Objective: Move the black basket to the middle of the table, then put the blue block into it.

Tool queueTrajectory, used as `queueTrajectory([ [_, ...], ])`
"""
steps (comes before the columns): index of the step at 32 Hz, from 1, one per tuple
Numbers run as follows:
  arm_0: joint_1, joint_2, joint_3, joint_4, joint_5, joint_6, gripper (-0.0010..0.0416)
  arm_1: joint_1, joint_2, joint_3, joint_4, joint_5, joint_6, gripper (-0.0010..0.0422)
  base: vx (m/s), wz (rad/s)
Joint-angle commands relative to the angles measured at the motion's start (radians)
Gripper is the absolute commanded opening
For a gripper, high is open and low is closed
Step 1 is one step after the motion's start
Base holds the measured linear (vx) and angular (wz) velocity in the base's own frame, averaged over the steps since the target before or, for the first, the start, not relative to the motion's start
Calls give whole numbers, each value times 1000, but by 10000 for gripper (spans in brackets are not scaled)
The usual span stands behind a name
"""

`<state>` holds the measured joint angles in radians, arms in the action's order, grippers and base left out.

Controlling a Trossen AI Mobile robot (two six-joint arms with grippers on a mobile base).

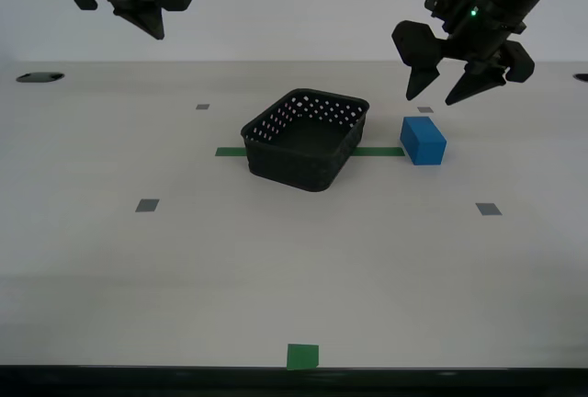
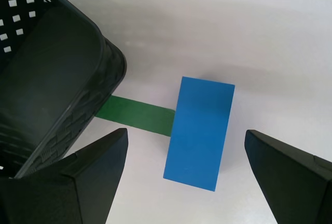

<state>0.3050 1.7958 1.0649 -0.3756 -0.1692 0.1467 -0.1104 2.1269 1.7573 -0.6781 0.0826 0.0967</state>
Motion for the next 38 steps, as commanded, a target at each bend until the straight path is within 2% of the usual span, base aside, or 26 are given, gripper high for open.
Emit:
queueTrajectory([
  [1,2,14,0,-11,6,0,312,0,-1,0,0,0,3,7,0,0],
  [6,3,62,2,-13,10,0,315,0,-1,0,0,0,3,7,0,0],
  [9,3,108,1,-2,39,0,306,0,-1,0,3,0,3,7,0,0],
  [14,4,182,4,13,38,0,318,0,-1,0,9,0,2,7,0,0],
  [20,5,208,4,42,38,8,289,0,-1,0,26,0,2,7,0,0],
  [24,5,208,6,42,38,26,180,0,-1,0,30,0,2,7,0,0],
  [26,5,208,6,42,38,35,145,0,-1,0,30,0,2,7,0,0],
  [27,5,208,6,42,38,39,112,0,-1,0,31,0,2,7,0,0],
  [29,5,208,12,39,38,45,-6,0,-1,0,31,0,2,7,0,0],
  [33,5,200,54,3,37,46,1,0,-1,0,33,0,2,7,0,0],
  [35,5,198,117,-88,36,44,-1,0,-1,0,36,0,2,7,0,0],
  [38,5,186,160,-145,32,36,-1,0,-1,0,37,0,2,7,0,0],
])
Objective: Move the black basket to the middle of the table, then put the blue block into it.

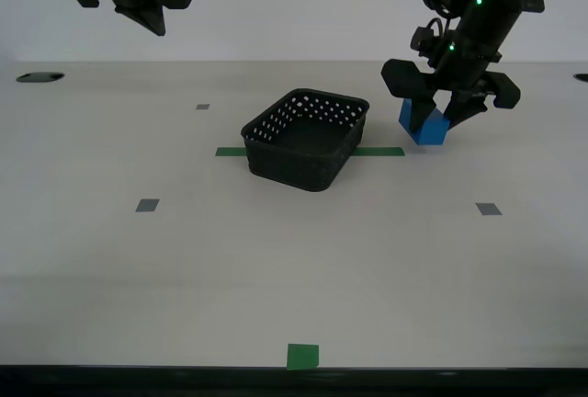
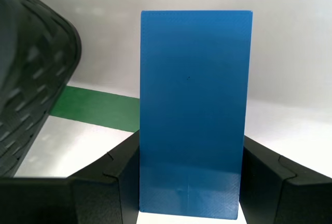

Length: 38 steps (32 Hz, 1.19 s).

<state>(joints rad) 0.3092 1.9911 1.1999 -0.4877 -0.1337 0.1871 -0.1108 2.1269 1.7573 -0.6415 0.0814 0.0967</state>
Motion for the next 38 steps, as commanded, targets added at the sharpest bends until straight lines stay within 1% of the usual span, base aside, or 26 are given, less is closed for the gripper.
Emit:
queueTrajectory([
  [1,2,-14,36,-48,-3,-4,-1,0,-1,0,0,1,2,7,0,0],
  [3,2,-39,52,-74,-20,-8,-1,0,-1,0,1,1,2,7,0,0],
  [5,6,-92,50,-76,-98,-3,-1,0,-1,0,0,1,2,7,0,0],
  [6,8,-105,49,-76,-112,-2,-1,0,-1,0,0,1,2,7,0,0],
  [7,18,-141,47,-81,-149,1,-1,0,-1,0,1,1,2,7,0,0],
  [8,34,-164,47,-86,-175,2,-1,0,-1,0,0,1,2,7,0,0],
  [10,55,-183,47,-89,-199,2,-1,0,-1,0,1,1,2,7,0,0],
  [11,83,-194,47,-88,-212,2,-1,0,-1,0,1,1,2,7,0,0],
  [12,159,-199,48,-85,-213,2,-1,0,-1,0,2,1,2,7,0,0],
  [13,174,-199,48,-84,-213,2,-1,0,-1,0,1,1,2,7,0,0],
  [14,227,-197,48,-75,-213,2,-1,0,-1,0,5,1,2,7,0,0],
  [15,240,-197,48,-70,-213,2,-1,0,-1,0,6,1,2,7,0,0],
  [17,293,-197,48,-33,-213,14,-1,0,-1,0,10,1,2,7,0,0],
  [19,321,-197,48,-12,-213,17,-1,0,-1,0,10,1,2,7,0,0],
  [21,332,-197,48,-4,-214,18,-1,0,-1,0,11,1,2,7,0,0],
  [25,333,-177,47,98,-213,18,-1,0,-1,0,13,1,2,7,0,0],
  [26,333,-154,48,130,-202,19,-1,0,-1,0,15,1,2,7,0,0],
  [28,333,-132,48,131,-201,20,-1,0,-1,0,18,1,2,7,0,0],
  [29,333,-100,46,135,-184,16,-1,0,-1,0,24,1,2,7,0,0],
  [32,333,-79,46,149,-183,14,0,0,-1,0,27,1,2,7,0,0],
  [34,333,-75,48,183,-183,15,3,0,-1,0,35,1,2,7,0,0],
  [35,333,-75,51,203,-183,10,18,0,-1,0,41,1,2,7,0,0],
  [36,333,-75,54,203,-183,6,25,0,-1,0,41,1,2,7,0,0],
  [37,333,-75,58,206,-182,-14,64,0,-1,0,43,1,2,7,0,0],
  [38,333,-75,58,207,-182,-14,73,0,-1,0,42,1,2,7,0,0],
])
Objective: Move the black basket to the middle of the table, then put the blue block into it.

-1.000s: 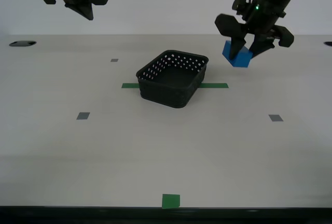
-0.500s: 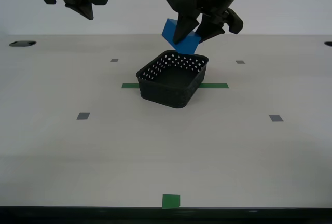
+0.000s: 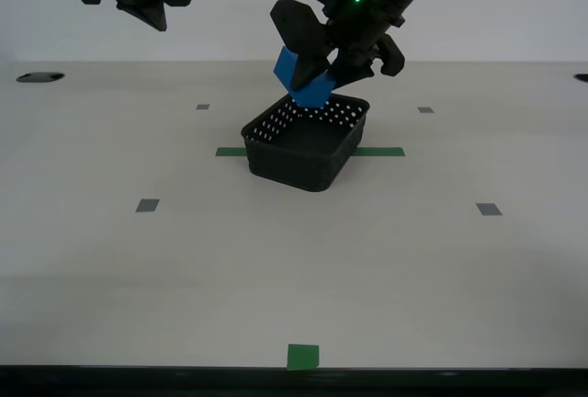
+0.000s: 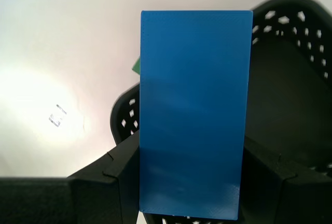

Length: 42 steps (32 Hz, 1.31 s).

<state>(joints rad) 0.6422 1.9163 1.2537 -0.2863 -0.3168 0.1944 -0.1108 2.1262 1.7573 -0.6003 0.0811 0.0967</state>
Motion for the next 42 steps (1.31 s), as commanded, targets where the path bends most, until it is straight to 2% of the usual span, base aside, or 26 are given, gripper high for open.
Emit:
queueTrajectory([
  [1,-1,0,4,8,2,-22,105,0,0,0,2,2,2,7,0,0],
  [4,0,0,4,10,43,-22,166,0,0,0,2,2,2,7,0,0],
  [5,-1,0,4,9,57,-22,202,0,0,0,2,2,2,7,0,0],
  [6,-1,0,4,9,57,-22,215,0,0,0,2,2,2,7,0,0],
  [7,-1,0,4,10,56,-22,274,0,0,0,2,2,2,7,0,0],
  [8,-1,0,4,9,57,-22,298,0,0,0,3,2,2,7,0,0],
  [11,-1,0,4,9,57,-22,333,0,0,0,3,2,2,7,0,0],
  [13,-1,0,4,9,56,-22,335,0,0,0,4,2,2,7,0,0],
  [15,-1,0,4,9,56,-22,321,0,0,0,4,2,2,7,0,0],
  [18,-1,0,4,9,56,-21,270,0,0,0,4,2,2,7,0,0],
  [19,0,0,4,9,56,-21,234,0,0,0,3,2,2,7,0,0],
  [21,0,0,4,9,56,-21,126,0,0,0,4,2,2,7,0,0],
  [23,0,0,4,10,56,-22,44,0,0,0,4,2,2,7,0,0],
  [24,-1,0,4,10,56,-22,28,0,0,0,4,2,2,7,0,0],
  [25,-1,0,4,10,56,-23,-7,0,0,0,4,2,2,7,0,0],
  [26,0,0,4,10,56,-23,5,0,0,0,4,2,2,7,0,0],
  [42,-1,0,4,19,56,-21,0,0,0,0,4,2,2,7,0,0],
])
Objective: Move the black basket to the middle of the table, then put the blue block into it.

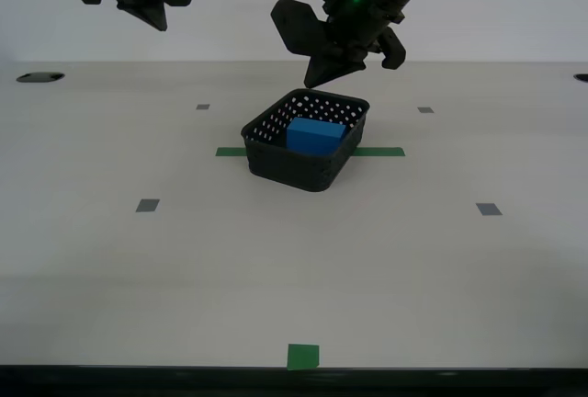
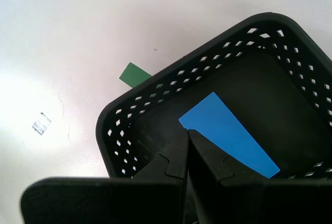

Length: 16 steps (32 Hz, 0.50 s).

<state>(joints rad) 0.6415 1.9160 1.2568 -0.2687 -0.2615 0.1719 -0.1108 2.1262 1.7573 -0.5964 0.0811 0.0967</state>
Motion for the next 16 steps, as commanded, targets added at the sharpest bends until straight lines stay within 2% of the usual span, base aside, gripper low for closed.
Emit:
queueTrajectory([
  [1,0,0,1,2,1,1,0,0,0,0,0,2,2,7,0,0],
  [16,0,0,1,2,1,1,0,0,0,0,0,2,2,7,0,0],
])
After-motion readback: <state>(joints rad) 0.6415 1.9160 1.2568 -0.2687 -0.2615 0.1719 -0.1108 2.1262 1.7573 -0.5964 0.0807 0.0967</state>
